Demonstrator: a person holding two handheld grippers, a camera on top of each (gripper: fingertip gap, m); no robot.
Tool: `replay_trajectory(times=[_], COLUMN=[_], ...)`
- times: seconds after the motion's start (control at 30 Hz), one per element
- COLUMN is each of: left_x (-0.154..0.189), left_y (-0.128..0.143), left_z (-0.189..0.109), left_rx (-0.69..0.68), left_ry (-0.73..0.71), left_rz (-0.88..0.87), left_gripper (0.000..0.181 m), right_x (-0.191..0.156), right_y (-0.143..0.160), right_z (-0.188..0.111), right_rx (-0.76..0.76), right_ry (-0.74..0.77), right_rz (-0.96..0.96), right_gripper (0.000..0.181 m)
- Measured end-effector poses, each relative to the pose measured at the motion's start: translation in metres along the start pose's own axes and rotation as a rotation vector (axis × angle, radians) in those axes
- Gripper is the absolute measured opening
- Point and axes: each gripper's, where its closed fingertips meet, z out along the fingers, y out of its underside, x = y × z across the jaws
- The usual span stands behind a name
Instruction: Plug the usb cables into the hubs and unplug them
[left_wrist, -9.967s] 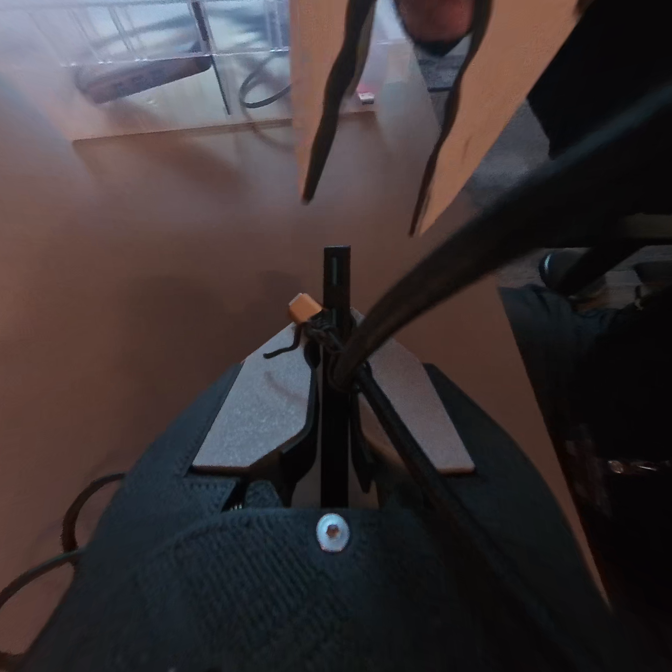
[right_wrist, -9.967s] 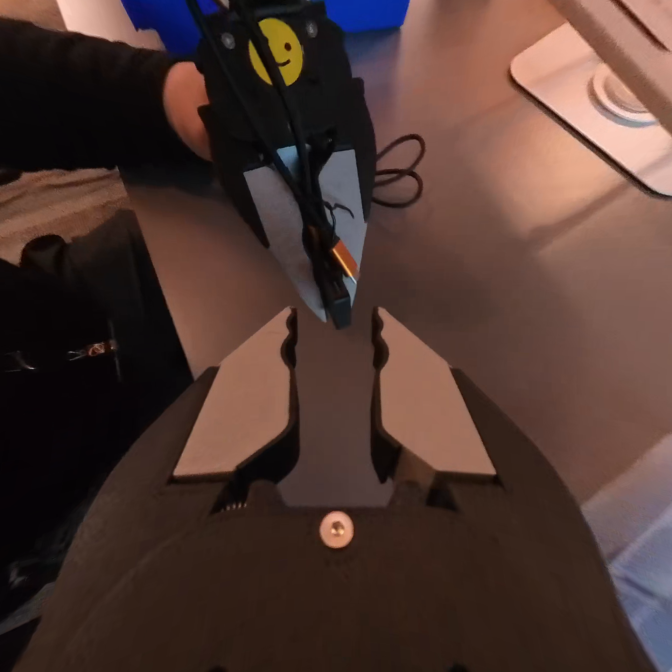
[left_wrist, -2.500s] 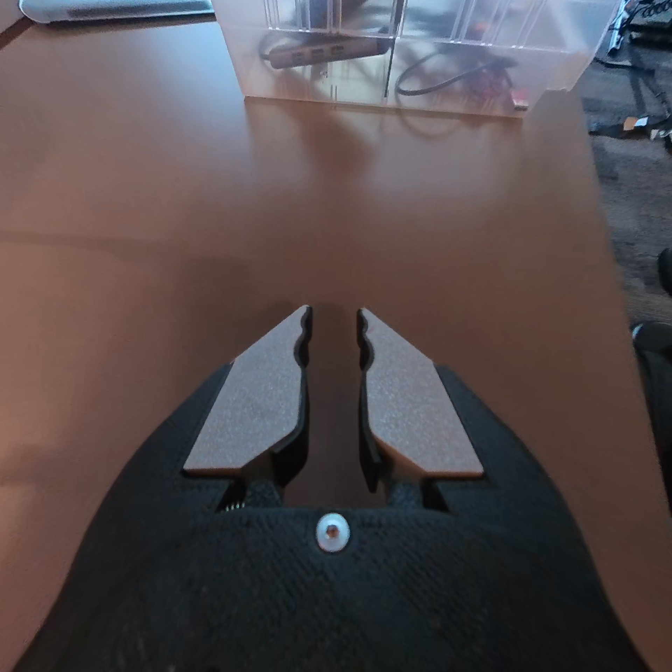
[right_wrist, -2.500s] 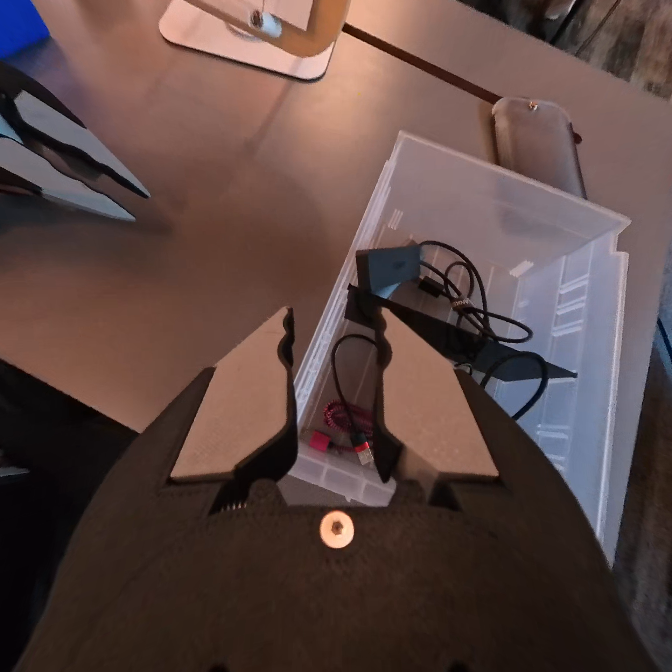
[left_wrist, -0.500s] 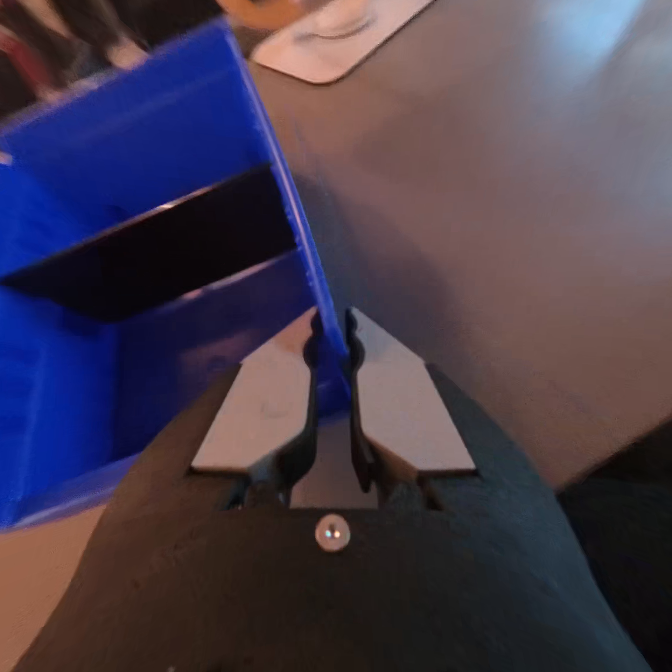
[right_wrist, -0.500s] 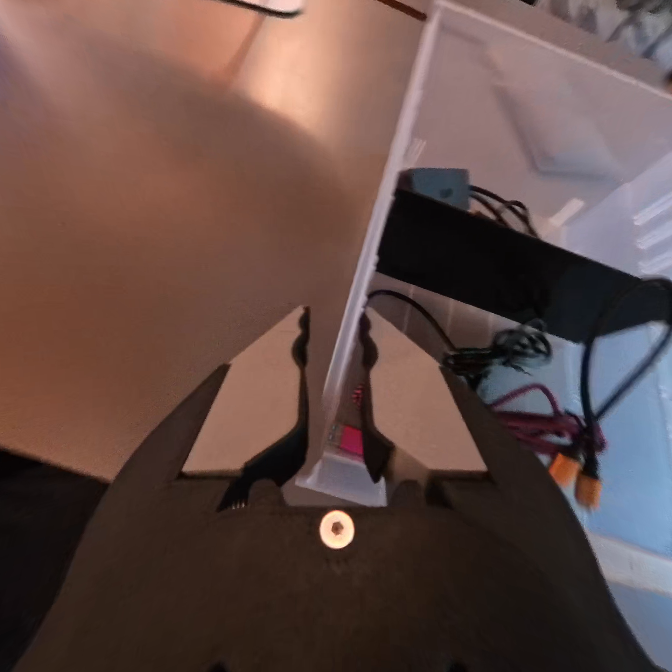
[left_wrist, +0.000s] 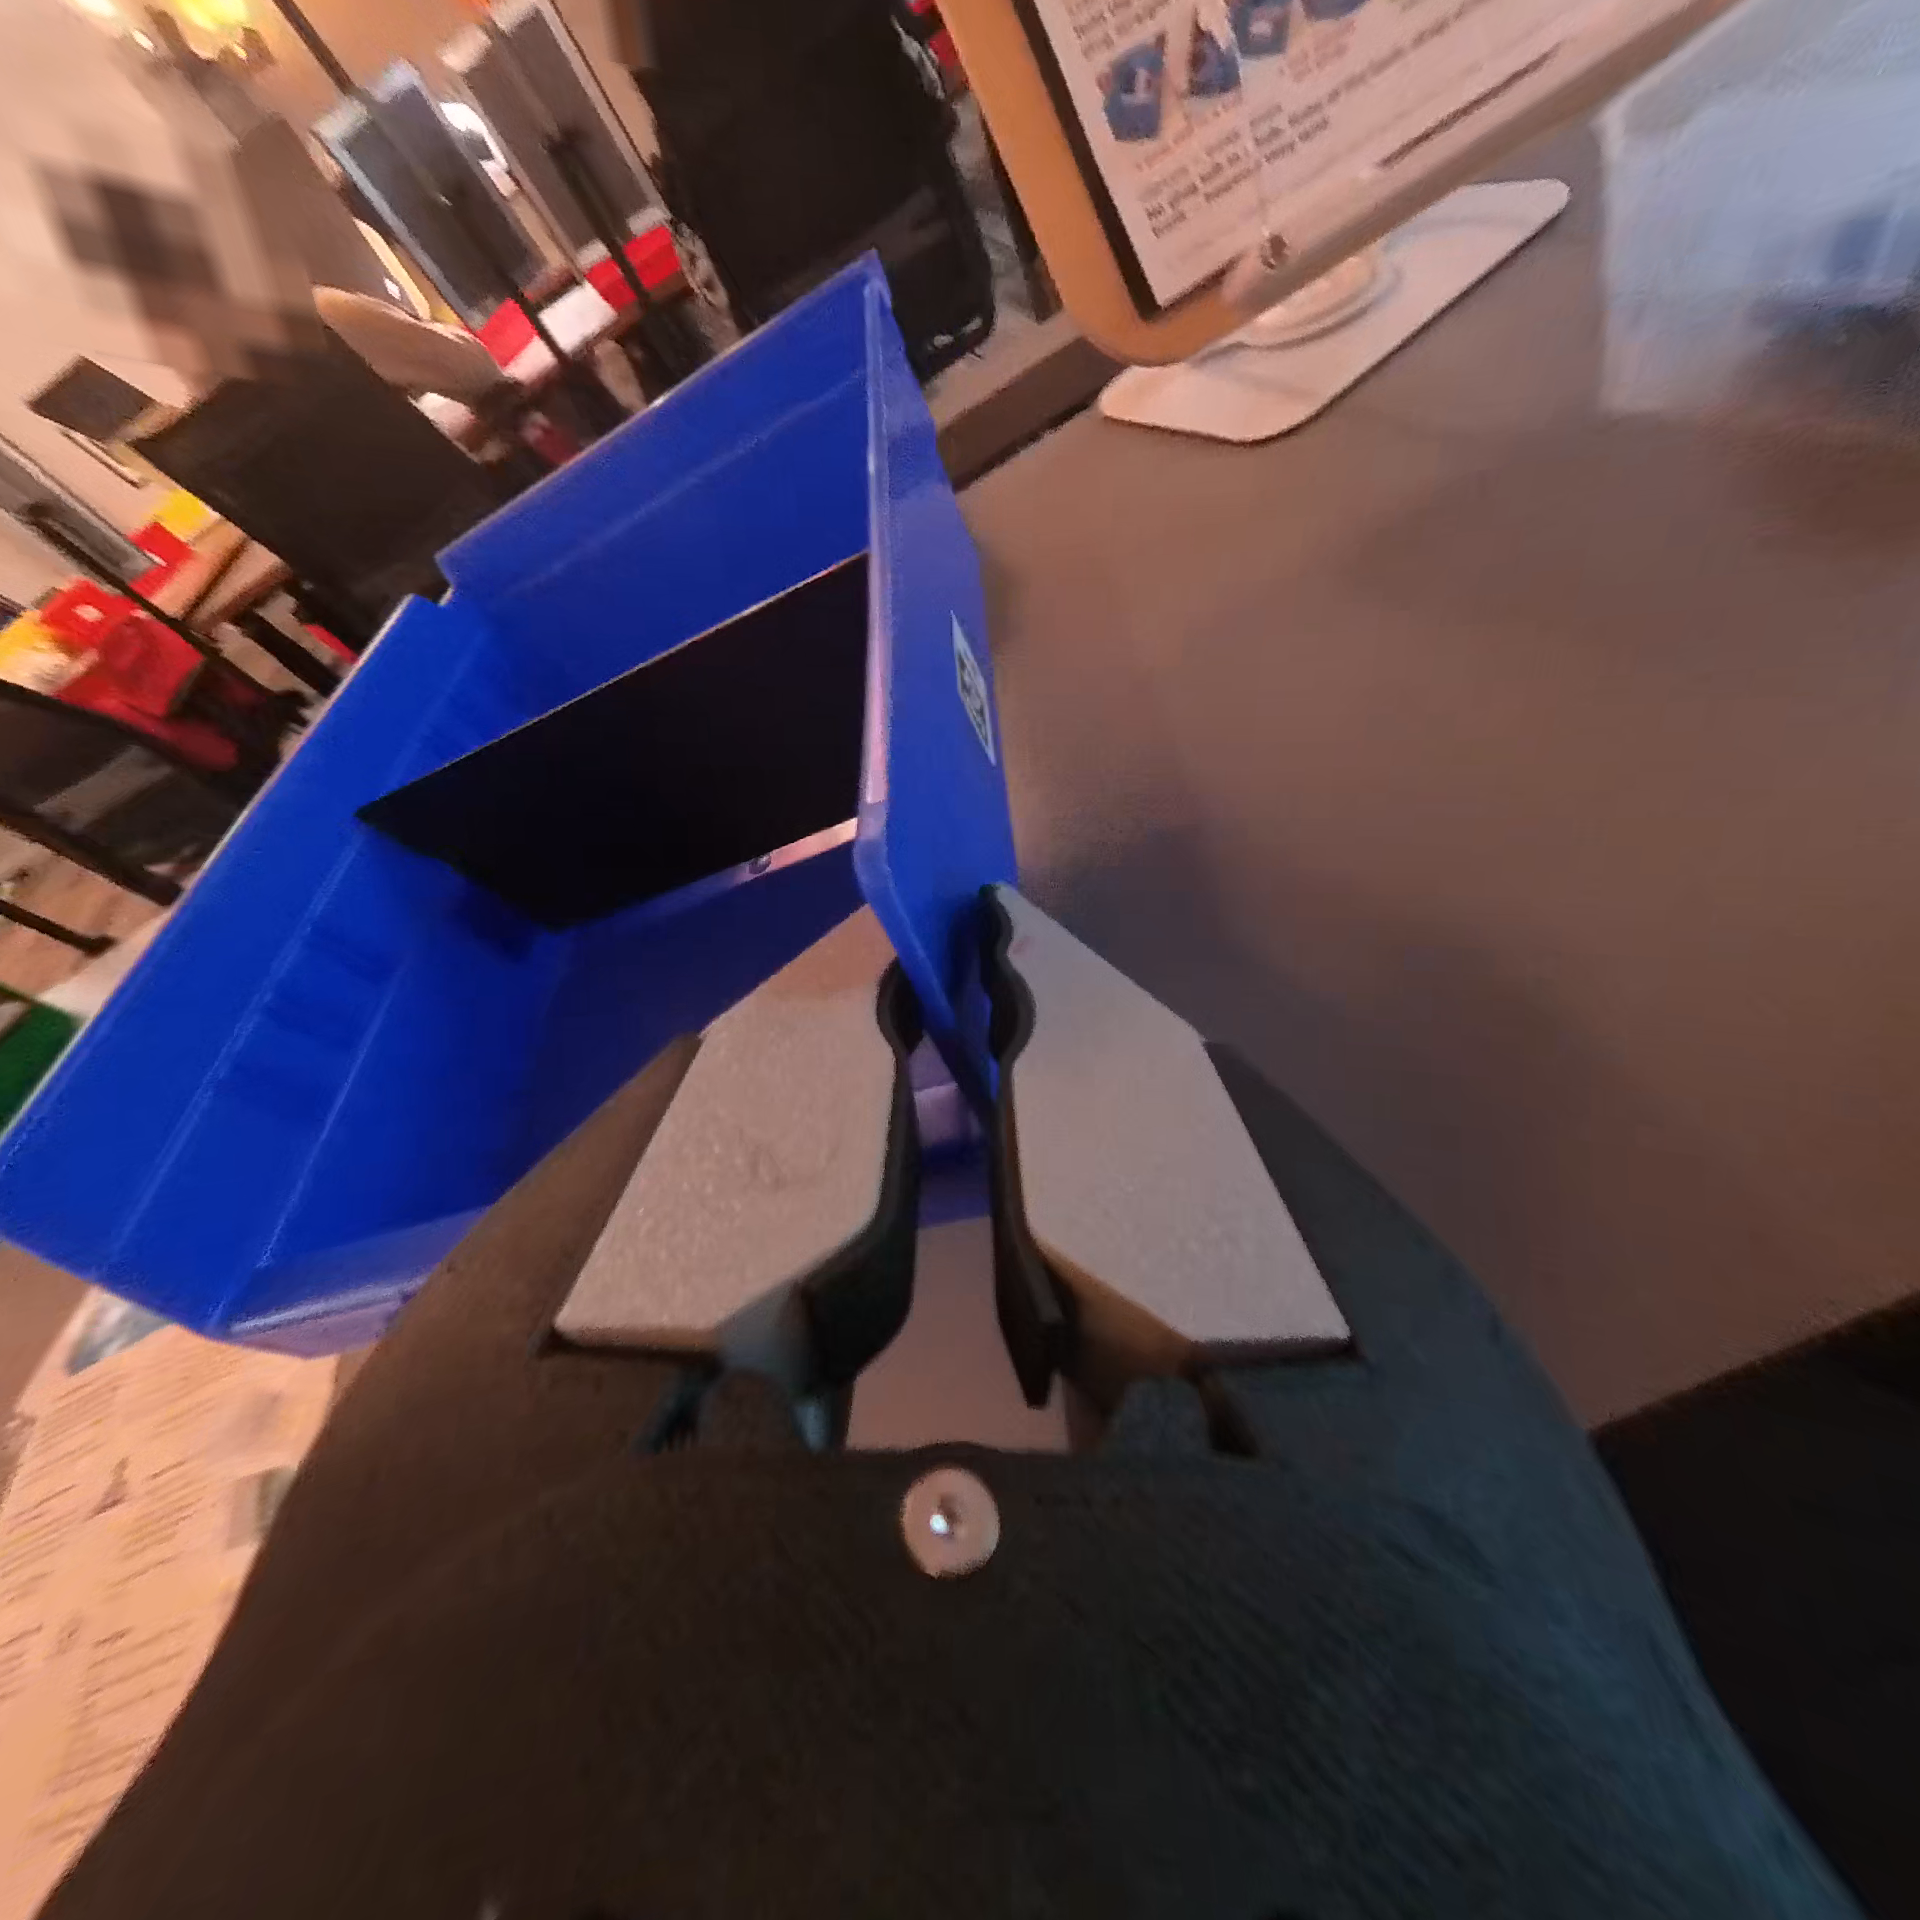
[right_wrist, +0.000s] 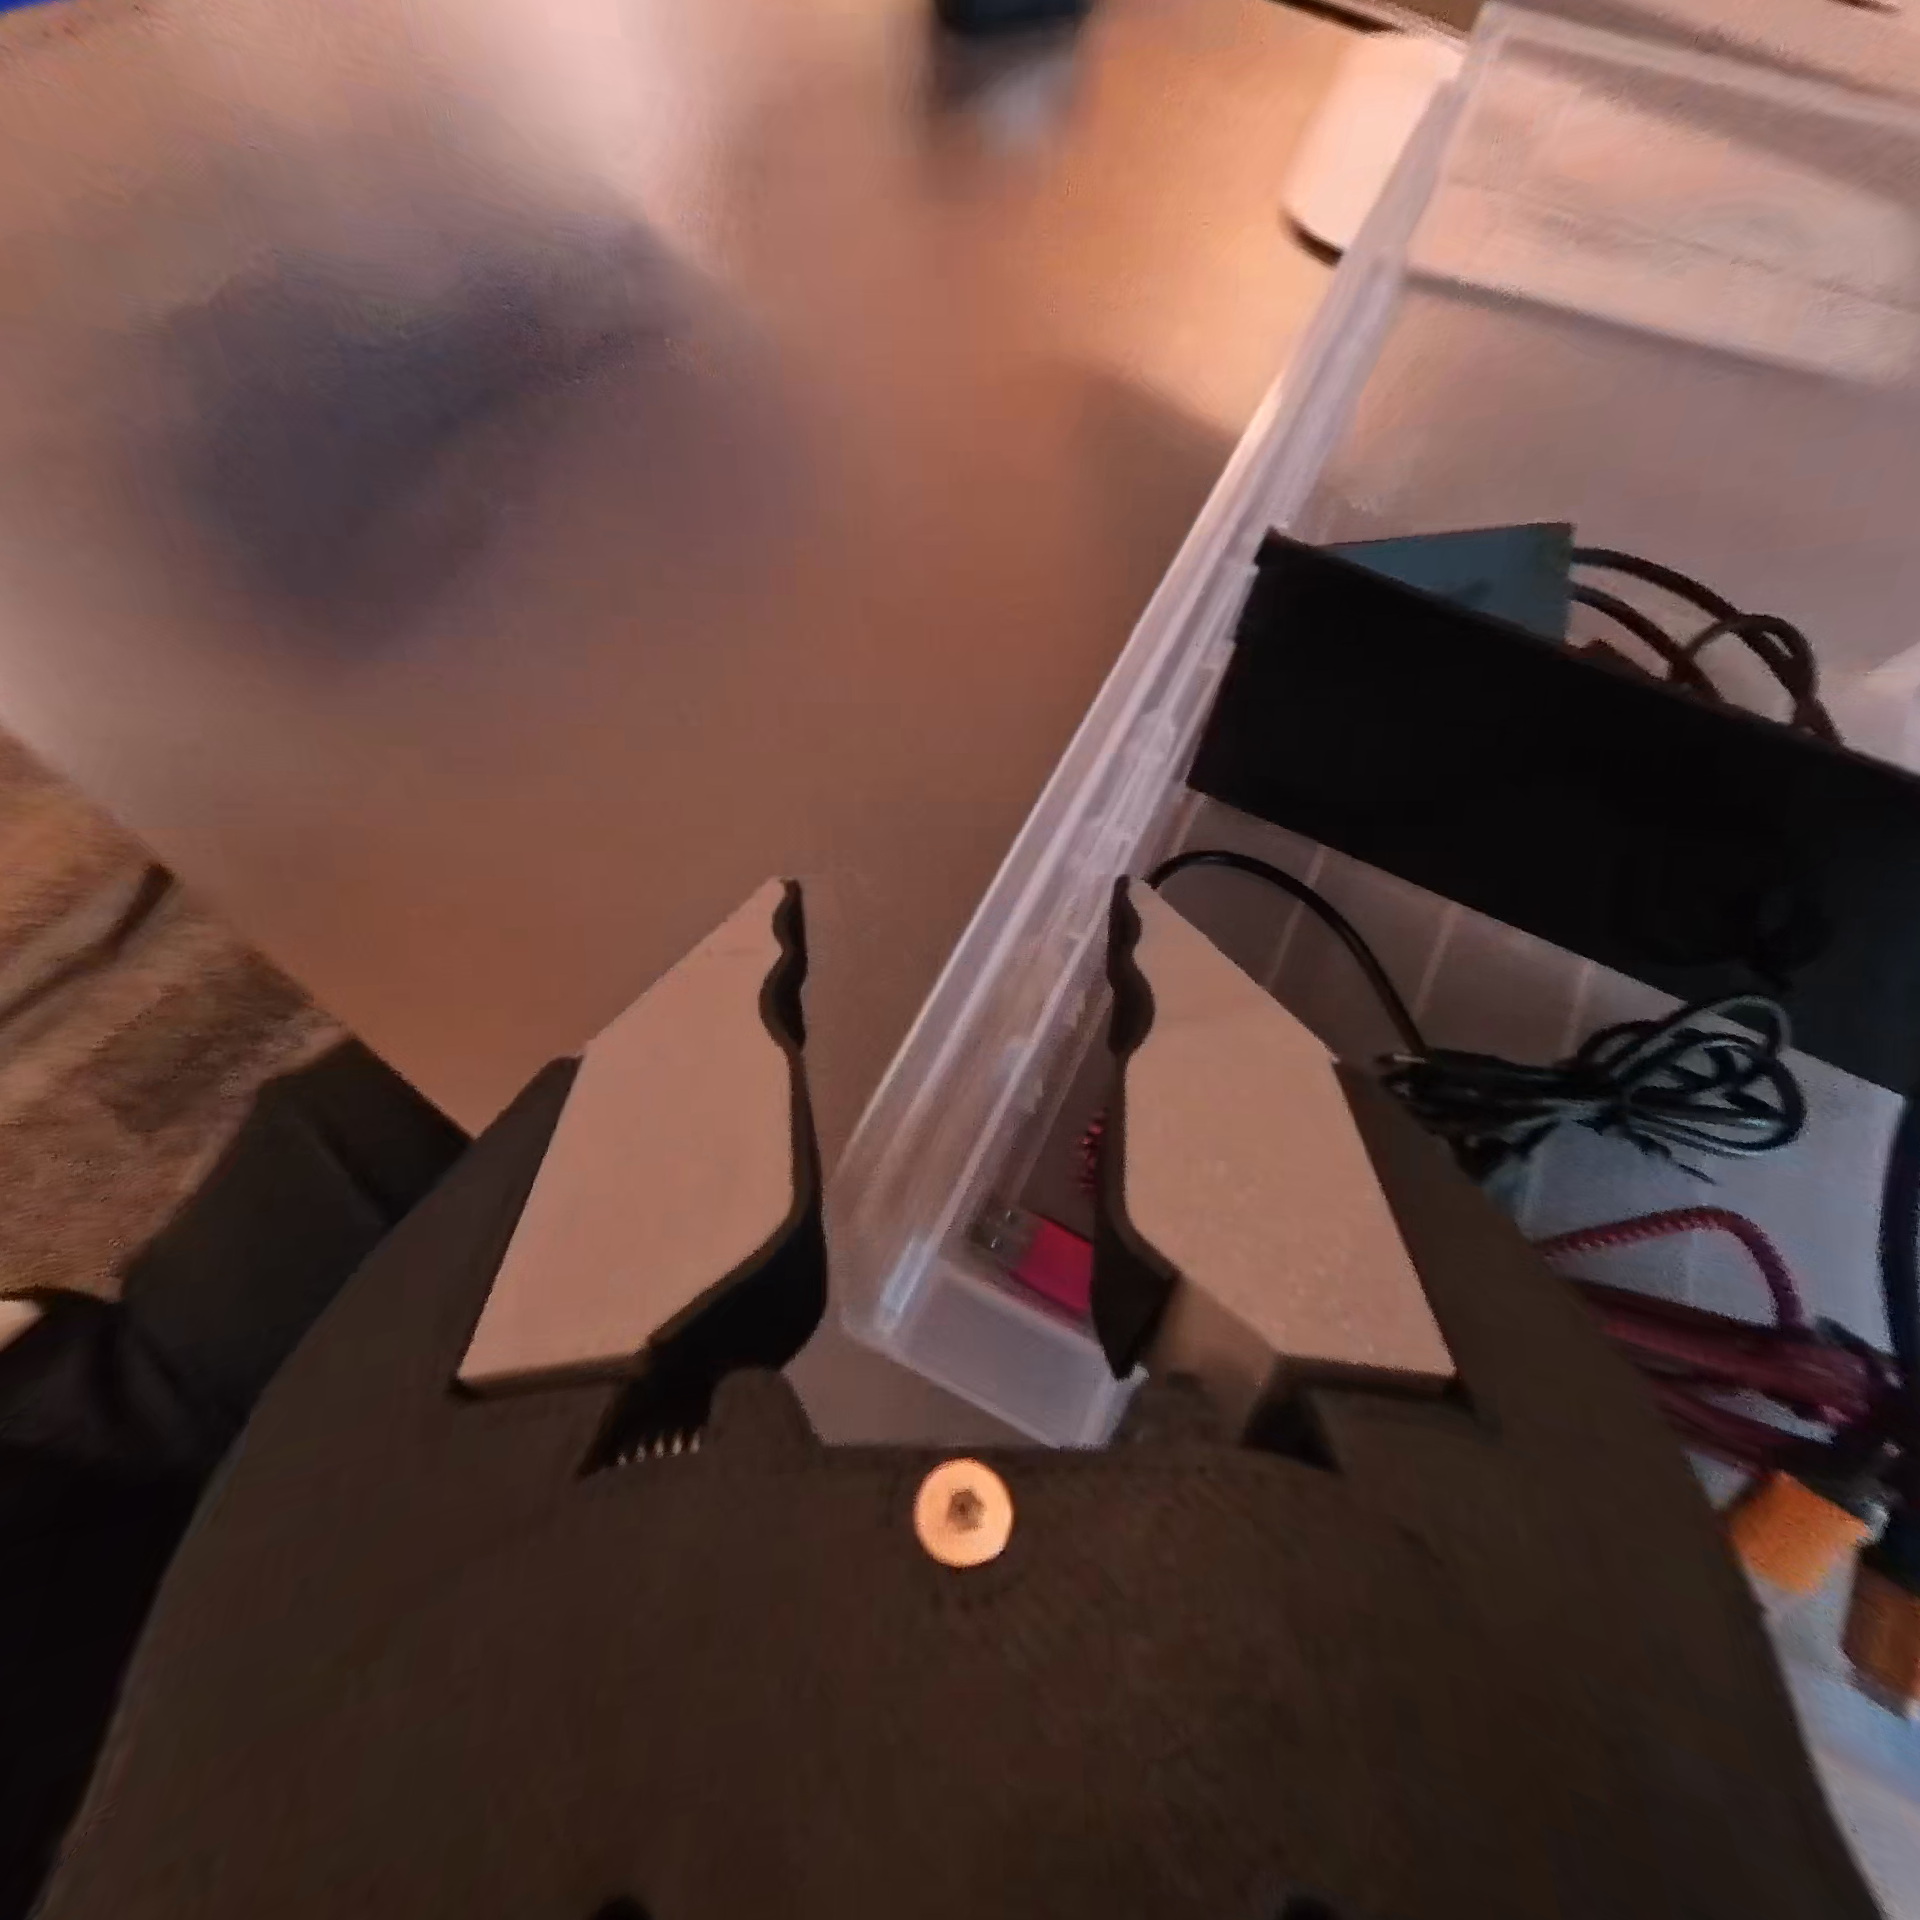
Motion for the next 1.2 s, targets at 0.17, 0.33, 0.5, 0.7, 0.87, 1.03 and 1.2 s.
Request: replay_trajectory(times=[0.17,0.33,0.5,0.7,0.87,1.03,1.2], left_x=[-0.026,-0.022,0.014,0.095,0.196,0.295,0.384], left_y=[-0.023,-0.05,-0.075,-0.113,-0.147,-0.163,-0.143], left_z=[-0.043,-0.079,-0.093,-0.085,-0.074,-0.039,0.0], left_rx=[0.086,0.226,0.325,0.372,0.408,0.357,0.248], left_ry=[-0.113,-0.235,-0.175,0.014,0.234,0.447,0.593], left_rz=[0.027,0.321,0.379,0.33,0.341,0.405,0.443], left_gripper=[0.005,0.005,0.004,0.005,0.006,0.006,0.006], right_x=[-0.128,-0.218,-0.192,-0.068,0.056,0.152,0.184], right_y=[-0.051,-0.11,-0.124,-0.105,-0.066,-0.051,-0.043], right_z=[0.066,0.07,0.009,-0.067,-0.128,-0.209,-0.258], right_rx=[0.019,0.152,0.262,0.283,0.206,0.319,0.437], right_ry=[-0.182,-0.293,-0.33,-0.196,0.035,0.15,0.127], right_rz=[-0.094,-0.147,-0.2,-0.208,-0.126,0.1,0.206], right_gripper=[0.075,0.073,0.078,0.074,0.077,0.071,0.07])
